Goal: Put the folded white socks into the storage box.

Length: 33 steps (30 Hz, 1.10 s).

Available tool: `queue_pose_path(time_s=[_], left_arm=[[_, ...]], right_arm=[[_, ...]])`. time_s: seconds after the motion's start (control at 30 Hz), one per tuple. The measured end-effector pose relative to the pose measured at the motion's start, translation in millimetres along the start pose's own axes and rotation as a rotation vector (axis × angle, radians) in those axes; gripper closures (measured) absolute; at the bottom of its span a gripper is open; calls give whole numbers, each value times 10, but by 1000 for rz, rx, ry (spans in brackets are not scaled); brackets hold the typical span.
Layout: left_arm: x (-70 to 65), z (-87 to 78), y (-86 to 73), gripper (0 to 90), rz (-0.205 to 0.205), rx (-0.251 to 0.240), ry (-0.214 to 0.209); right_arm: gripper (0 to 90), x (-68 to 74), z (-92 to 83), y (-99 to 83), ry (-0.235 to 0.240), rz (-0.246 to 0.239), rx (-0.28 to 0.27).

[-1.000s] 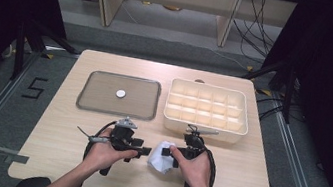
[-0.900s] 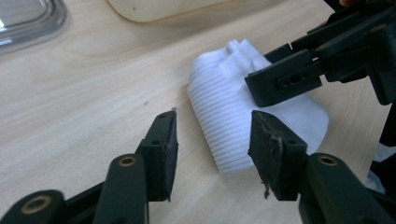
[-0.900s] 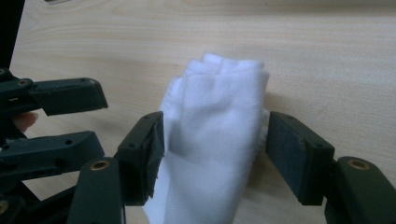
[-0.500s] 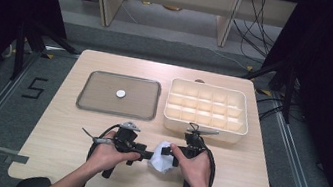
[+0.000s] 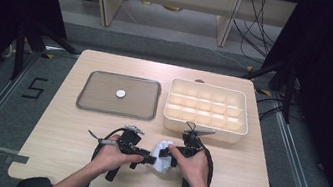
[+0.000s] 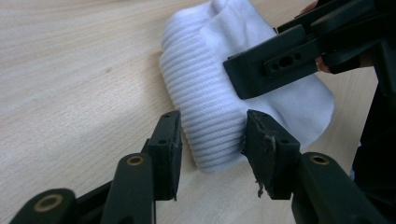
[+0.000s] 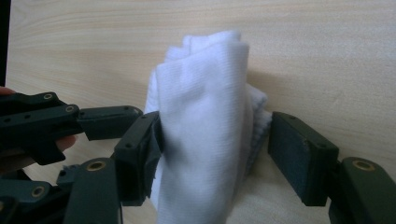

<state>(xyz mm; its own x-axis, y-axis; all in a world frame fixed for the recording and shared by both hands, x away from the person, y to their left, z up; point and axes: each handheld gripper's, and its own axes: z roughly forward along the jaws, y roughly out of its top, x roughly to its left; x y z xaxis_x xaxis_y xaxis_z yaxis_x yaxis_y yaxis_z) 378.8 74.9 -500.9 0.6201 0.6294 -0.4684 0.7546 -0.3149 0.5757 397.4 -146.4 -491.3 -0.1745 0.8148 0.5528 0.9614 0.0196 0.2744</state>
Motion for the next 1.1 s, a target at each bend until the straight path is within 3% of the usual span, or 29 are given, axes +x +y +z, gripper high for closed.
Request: queue_pose_path(time_s=[0.07,0.1,0.2,0.27,0.3,0.37,0.43,0.47,0.53,0.57,0.67,0.7,0.73,0.77,0.8,0.83,0.9,0.93,1.1], left_arm=[[-4,8,-4,561,2,-3,-4],[-3,12,-10,561,5,-7,-10],[4,1,-20,564,15,6,-4],[5,3,-24,565,17,2,-7],[5,2,-23,566,18,2,-7],[6,6,-26,569,17,-5,-15],[-2,0,-20,570,21,3,-2],[-2,1,-20,572,22,3,-3],[-2,4,-24,572,25,-2,-6],[-5,1,-24,573,28,1,-4],[-8,-1,-30,575,29,1,-6],[-9,-1,-32,575,30,1,-6],[-7,-2,-30,574,35,0,-8],[-8,-5,-30,574,35,-1,-8],[-6,-8,-31,574,40,-6,-9],[-11,-15,-30,572,39,-7,-6],[-15,-7,-36,570,36,-46,-13],[-14,-32,-26,569,44,-27,-6],[-5,-66,-21,552,71,-42,6]], right_arm=[[370,-5,8,11,-14,-31,13],[382,23,22,21,-11,0,3],[418,2,36,26,-16,-45,9],[445,49,37,40,-5,17,20],[456,48,41,42,7,18,19],[482,15,48,42,-25,-39,12],[510,28,62,44,-12,-21,3],[525,12,62,42,-7,-49,18],[550,11,68,45,-2,-49,24],[562,28,70,43,-3,-27,29],[593,1,81,52,14,-47,40],[602,1,77,55,11,-43,49],[609,44,51,58,17,25,91],[617,32,62,54,6,6,65],[621,-8,75,62,29,-46,55],[626,-23,87,66,27,-62,45],[635,-25,90,67,32,-67,47],[640,-25,91,65,32,-74,46],[664,-46,95,53,49,-76,32]])
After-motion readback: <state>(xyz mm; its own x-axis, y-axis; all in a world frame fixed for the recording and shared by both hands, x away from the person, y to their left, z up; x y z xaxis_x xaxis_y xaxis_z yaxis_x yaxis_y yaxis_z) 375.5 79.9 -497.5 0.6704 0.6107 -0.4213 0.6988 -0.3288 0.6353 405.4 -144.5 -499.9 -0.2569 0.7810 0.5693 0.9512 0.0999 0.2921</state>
